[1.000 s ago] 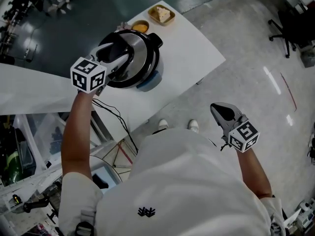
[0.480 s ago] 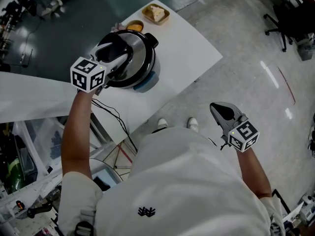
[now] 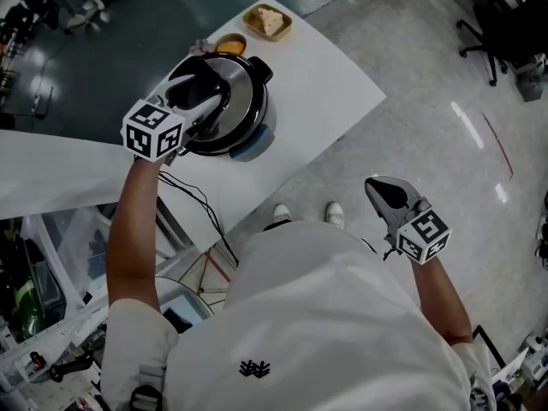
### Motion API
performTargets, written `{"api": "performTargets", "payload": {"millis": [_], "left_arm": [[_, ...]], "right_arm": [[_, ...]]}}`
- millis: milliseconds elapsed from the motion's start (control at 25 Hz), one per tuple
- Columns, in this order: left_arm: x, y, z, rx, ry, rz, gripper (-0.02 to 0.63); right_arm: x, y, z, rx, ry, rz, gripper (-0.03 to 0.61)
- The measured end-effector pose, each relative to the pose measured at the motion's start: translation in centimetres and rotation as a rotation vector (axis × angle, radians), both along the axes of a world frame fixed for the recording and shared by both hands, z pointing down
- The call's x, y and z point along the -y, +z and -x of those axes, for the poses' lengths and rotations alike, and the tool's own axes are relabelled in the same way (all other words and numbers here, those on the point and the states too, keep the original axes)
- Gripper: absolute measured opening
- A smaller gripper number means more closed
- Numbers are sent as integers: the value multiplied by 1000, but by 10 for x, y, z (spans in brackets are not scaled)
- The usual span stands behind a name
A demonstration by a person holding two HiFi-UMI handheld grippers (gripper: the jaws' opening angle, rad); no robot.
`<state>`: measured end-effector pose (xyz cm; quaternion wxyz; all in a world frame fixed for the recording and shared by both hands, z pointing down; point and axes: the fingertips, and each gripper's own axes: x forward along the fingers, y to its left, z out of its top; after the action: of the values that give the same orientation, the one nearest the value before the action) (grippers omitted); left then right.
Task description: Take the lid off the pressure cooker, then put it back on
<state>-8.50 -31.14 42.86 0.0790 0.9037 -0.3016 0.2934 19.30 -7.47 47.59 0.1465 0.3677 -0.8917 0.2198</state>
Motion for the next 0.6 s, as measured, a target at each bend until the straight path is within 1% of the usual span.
{"api": "performTargets", "payload": {"millis": [200,360,520,600], "left_arm": [[2,-1,-1,-16,4,-1,288],[2,0,-1,-11,-1,-6,290],[3,-1,0,-8,-28,-23,301],[4,-1,2,-2,-52,-29,324]], "right_arm": [[2,1,-2,-2,-7,8,14],[4,1,0,-1,-27,8,14],[6,0,-3,-1,-52,3,14],[7,-1,-3,0,-65,1,14]]}}
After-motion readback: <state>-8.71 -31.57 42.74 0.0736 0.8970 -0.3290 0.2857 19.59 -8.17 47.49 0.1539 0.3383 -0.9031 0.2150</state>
